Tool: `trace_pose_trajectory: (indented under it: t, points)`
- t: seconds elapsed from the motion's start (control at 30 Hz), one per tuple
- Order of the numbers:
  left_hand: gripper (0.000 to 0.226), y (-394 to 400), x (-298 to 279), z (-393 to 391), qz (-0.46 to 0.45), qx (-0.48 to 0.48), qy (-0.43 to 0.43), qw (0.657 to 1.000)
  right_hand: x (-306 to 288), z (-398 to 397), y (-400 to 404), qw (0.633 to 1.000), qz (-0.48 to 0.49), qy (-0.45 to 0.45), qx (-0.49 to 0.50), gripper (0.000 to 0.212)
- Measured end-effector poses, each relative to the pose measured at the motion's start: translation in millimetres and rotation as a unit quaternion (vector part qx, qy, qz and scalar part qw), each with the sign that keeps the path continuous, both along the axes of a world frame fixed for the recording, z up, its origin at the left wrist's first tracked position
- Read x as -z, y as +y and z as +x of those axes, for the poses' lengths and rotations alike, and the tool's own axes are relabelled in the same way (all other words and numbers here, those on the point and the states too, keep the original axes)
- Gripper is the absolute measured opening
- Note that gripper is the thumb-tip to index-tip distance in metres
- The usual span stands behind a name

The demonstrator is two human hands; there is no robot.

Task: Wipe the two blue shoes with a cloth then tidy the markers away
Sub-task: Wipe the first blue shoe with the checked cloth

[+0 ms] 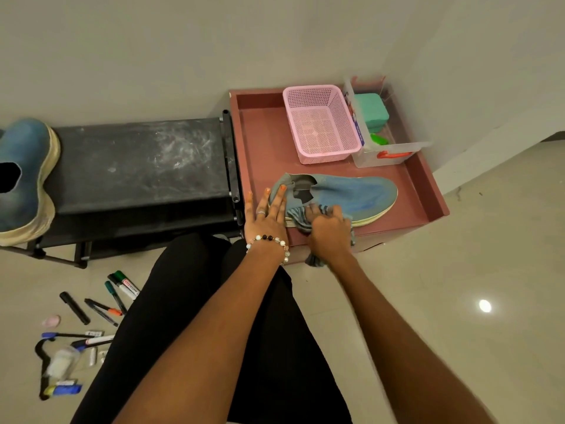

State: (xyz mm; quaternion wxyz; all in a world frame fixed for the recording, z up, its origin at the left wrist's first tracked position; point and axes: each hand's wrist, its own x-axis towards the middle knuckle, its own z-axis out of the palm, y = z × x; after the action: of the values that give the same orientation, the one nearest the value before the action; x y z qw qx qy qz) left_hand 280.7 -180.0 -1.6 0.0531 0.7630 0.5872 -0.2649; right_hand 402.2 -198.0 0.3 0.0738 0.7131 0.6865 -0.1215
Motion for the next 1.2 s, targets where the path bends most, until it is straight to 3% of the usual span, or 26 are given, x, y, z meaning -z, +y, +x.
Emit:
trace_pose_trajectory:
  t: [0.07,0.13,0.23,0.33,0.43,0.5,0.57,0.63,0.67,0.73,0.77,0.83,0.9,1.0,1.1,1.2]
  points:
    - [0.083,-2.0,-2.8,2.1,0.01,0.015,0.018,1.0,-2.2,33.7,-5.5,0.999,-0.032,0.022,-0.035,0.066]
    - [0.077,-2.5,-1.5,3.5,0.018,0.022,0.014,1.0,-4.1,55.2,-11.8,0.998,-0.026,-0.052,-0.038,0.072]
    - [0.08,-1.5,0.1,3.0,0.022,0.023,0.008,0.999,-0.4,34.2,-12.3,0.991,0.011,-0.135,-0.005,0.055]
    - [0.083,-2.6,2.8,2.8,0.035,0.023,-0.004,0.999,6.5,3.4,-7.5,0.994,0.008,-0.049,0.102,0.051]
    - [0.071,-5.6,0.7,3.0,0.059,0.04,-0.008,0.997,6.7,16.0,1.1,0.989,-0.003,0.129,0.068,0.053]
    - [0.06,-7.2,-1.5,5.3,0.086,0.051,-0.031,0.994,-4.7,28.4,1.7,0.952,0.021,0.275,0.13,0.041]
    - [0.054,-6.7,-3.7,8.7,0.117,0.072,-0.081,0.987,-17.7,38.3,-1.2,0.88,0.088,0.379,0.272,0.023]
    - [0.052,-4.9,-5.9,12.1,0.125,0.094,-0.138,0.978,-27.1,42.6,-0.3,0.809,0.19,0.404,0.382,0.018]
    - [0.052,-4.5,-6.8,13.0,0.116,0.107,-0.153,0.976,-27.5,41.2,0.8,0.795,0.236,0.39,0.4,0.011]
    - [0.053,-5.8,-6.9,13.8,0.074,0.114,-0.154,0.979,-26.7,30.2,3.7,0.811,0.299,0.342,0.37,0.01]
    - [0.053,-6.6,-5.6,13.3,0.049,0.101,-0.152,0.982,-20.8,22.4,6.1,0.838,0.297,0.323,0.323,0.011]
    - [0.055,-7.3,-2.0,13.1,0.023,0.079,-0.145,0.986,-3.5,6.7,8.8,0.929,0.2,0.257,0.178,0.025]
    - [0.055,-8.2,-0.1,14.7,0.021,0.083,-0.137,0.987,15.5,-0.6,4.9,0.982,0.086,0.166,0.034,0.048]
    - [0.056,-7.8,-0.4,18.2,0.02,0.08,-0.132,0.988,18.4,12.0,2.3,0.995,0.039,0.087,-0.028,0.064]
    - [0.053,-8.8,-0.8,23.1,0.017,0.083,-0.132,0.988,14.4,32.8,5.0,0.996,0.004,-0.004,-0.091,0.063]
    - [0.051,-7.8,3.4,21.9,0.032,0.071,-0.15,0.986,12.2,28.3,11.9,0.996,-0.004,-0.061,-0.069,0.063]
